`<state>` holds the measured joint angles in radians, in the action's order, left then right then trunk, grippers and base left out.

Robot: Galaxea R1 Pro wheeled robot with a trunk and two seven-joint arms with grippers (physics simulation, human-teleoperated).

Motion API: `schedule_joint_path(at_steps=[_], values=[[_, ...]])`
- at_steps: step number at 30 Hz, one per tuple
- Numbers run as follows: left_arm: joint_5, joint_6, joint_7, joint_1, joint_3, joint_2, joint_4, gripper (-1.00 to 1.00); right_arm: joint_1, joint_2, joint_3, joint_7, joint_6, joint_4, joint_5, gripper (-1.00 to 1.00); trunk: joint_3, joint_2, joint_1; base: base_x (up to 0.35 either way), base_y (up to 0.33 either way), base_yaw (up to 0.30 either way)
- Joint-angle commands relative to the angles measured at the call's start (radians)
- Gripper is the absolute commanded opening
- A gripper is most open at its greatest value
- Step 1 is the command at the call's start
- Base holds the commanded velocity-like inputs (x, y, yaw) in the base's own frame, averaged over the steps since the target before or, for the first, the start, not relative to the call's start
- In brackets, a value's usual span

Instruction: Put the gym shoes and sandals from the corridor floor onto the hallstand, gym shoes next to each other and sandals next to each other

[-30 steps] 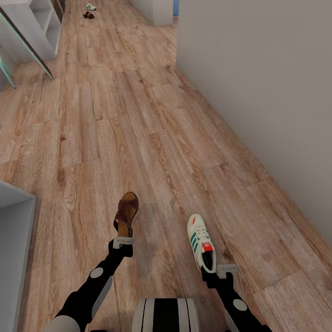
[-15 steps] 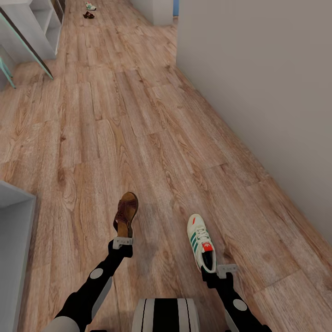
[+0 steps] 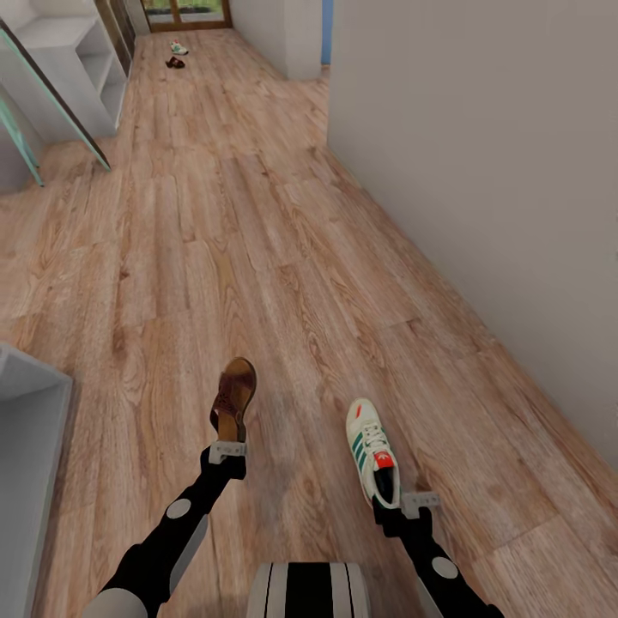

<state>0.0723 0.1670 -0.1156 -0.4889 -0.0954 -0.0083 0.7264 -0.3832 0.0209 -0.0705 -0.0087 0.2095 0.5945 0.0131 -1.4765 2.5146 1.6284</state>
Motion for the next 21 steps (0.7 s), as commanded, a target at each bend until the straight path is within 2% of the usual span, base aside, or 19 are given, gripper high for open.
schedule_joint_path(at_steps=[1,18,21], values=[[0.004,0.002,-0.004,0.000,0.000,0.000,-0.001,-1.00,0.000,0.001,-0.002,0.000,0.003,-0.001,0.002,-1.00,0.003,0.000,-0.001,0.000,0.000,0.000],[0.016,0.004,-0.002,0.007,0.004,-0.001,-0.002,-1.00,0.000,0.005,-0.003,-0.001,0.005,0.004,0.001,-1.00,0.069,-0.004,-0.008,0.000,0.000,0.000],[0.015,0.003,-0.005,0.014,0.006,0.016,-0.005,-1.00,0.000,0.000,-0.004,-0.006,0.004,0.018,-0.002,-1.00,0.084,-0.005,-0.010,0.000,0.000,-0.047]])
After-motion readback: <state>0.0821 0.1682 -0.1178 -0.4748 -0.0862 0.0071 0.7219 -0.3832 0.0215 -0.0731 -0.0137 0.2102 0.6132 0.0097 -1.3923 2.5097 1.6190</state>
